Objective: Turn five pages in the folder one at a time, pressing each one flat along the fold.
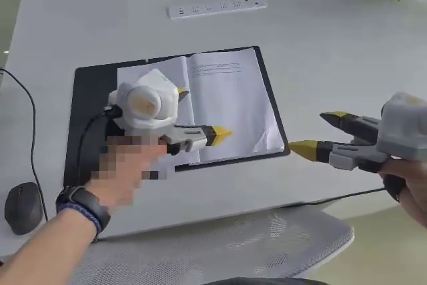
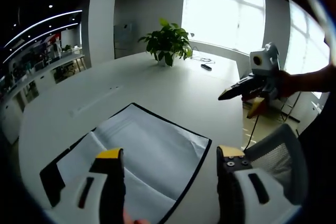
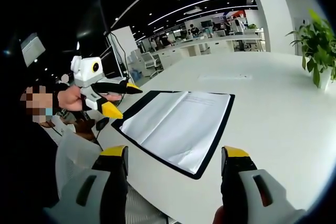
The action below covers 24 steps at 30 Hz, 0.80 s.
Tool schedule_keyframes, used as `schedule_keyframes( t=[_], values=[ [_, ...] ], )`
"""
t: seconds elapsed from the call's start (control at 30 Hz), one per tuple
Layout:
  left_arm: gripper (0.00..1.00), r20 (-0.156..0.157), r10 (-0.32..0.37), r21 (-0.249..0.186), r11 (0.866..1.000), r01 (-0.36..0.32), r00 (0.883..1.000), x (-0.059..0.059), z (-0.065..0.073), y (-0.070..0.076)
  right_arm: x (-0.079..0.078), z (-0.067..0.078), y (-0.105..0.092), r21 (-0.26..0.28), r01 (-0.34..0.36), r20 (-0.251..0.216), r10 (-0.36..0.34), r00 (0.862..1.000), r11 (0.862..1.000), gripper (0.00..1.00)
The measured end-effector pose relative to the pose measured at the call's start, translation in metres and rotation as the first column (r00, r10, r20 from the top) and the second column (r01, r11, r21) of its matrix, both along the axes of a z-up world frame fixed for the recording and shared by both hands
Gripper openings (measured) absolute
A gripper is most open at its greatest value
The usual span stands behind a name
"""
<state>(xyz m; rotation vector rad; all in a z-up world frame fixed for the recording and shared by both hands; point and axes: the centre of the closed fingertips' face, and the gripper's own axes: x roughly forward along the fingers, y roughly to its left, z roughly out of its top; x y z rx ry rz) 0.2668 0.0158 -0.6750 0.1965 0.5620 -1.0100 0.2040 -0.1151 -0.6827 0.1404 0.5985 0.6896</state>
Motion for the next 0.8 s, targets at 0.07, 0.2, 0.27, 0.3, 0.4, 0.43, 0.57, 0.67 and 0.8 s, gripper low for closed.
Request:
schedule_keyframes(
  t=[0.07,0.2,0.27,0.3,0.4,0.43,0.57,0.67,0.8],
  values=[
    [0.71,-0.004,-0.017,-0.001,1.0,0.017,1.0,0.001,-0.003,-0.012,-0.001,0.0,-0.001,0.001,0.003,0.0,-0.003,1.0,1.0,0.71],
    [0.71,-0.015,-0.045,-0.002,0.999,0.045,0.999,0.003,-0.012,-0.034,-0.002,-0.001,-0.003,0.001,0.004,-0.002,-0.004,1.0,1.0,0.71],
    [0.71,-0.021,-0.059,-0.002,0.998,0.059,0.998,0.003,-0.018,-0.044,-0.002,-0.002,-0.005,0.0,0.003,-0.006,-0.003,1.0,1.0,0.72],
    [0.7,-0.027,-0.065,0.006,0.998,0.065,0.998,0.003,-0.024,-0.049,-0.003,-0.002,-0.005,-0.003,0.003,-0.007,-0.003,1.0,1.0,0.72],
    [0.7,-0.036,-0.076,0.022,0.997,0.077,0.996,0.003,-0.034,-0.057,-0.003,-0.003,-0.007,-0.005,0.001,-0.01,-0.001,1.0,1.0,0.72],
    [0.7,-0.042,-0.078,0.028,0.996,0.079,0.996,0.003,-0.039,-0.061,-0.003,-0.003,-0.007,-0.005,0.0,-0.011,0.0,1.0,1.0,0.72],
    [0.69,-0.051,-0.088,0.05,0.995,0.09,0.995,0.004,-0.055,-0.074,-0.004,-0.004,-0.008,-0.004,-0.003,-0.017,0.003,1.0,1.0,0.72],
    [0.68,-0.061,-0.087,0.059,0.994,0.09,0.994,0.005,-0.066,-0.082,-0.005,-0.005,-0.01,-0.007,-0.009,-0.025,0.009,1.0,1.0,0.71],
    [0.66,-0.079,-0.075,0.075,0.994,0.081,0.994,0.007,-0.081,-0.089,-0.002,-0.004,-0.013,-0.005,-0.009,-0.025,0.009,1.0,1.0,0.71]
  ],
)
